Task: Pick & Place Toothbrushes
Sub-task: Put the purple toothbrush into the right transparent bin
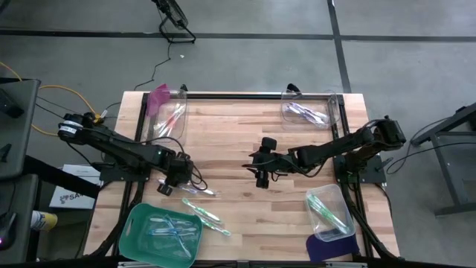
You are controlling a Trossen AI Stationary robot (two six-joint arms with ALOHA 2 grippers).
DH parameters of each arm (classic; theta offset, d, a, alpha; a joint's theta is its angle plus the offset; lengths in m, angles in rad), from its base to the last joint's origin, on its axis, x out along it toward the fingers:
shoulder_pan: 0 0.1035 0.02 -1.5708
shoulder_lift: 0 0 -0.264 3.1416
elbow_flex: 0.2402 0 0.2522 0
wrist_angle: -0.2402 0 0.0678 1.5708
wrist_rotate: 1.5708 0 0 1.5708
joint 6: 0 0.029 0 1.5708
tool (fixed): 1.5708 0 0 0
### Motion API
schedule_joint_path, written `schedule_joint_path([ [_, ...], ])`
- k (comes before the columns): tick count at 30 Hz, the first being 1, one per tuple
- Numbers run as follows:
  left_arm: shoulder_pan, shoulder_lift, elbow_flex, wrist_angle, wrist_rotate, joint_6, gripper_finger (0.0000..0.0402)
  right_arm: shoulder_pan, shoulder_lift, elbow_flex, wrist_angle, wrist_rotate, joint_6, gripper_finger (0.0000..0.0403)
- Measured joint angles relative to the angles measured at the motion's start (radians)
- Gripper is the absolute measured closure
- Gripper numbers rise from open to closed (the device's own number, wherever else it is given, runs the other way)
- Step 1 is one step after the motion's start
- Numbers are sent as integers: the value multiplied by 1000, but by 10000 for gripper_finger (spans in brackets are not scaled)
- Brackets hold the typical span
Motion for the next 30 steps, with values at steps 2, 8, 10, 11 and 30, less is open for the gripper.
schedule_joint_path([
  [2, 0, 0, 0, 0, -1, 2, 277, 0, 0, 0, 0, 0, 0, 168],
  [8, 0, 1, 0, 6, -6, 3, 326, 0, 0, 0, 0, 0, 0, 168],
  [10, 0, 1, 0, 7, -6, 3, 348, 0, 0, 0, 0, 0, 0, 168],
  [11, 0, 1, 0, 7, -6, 3, 358, 0, 0, 0, 0, 0, 0, 168],
  [30, 1, 5, 167, 12, -278, 183, 364, 0, 0, 0, -2, -3, -4, 168],
])
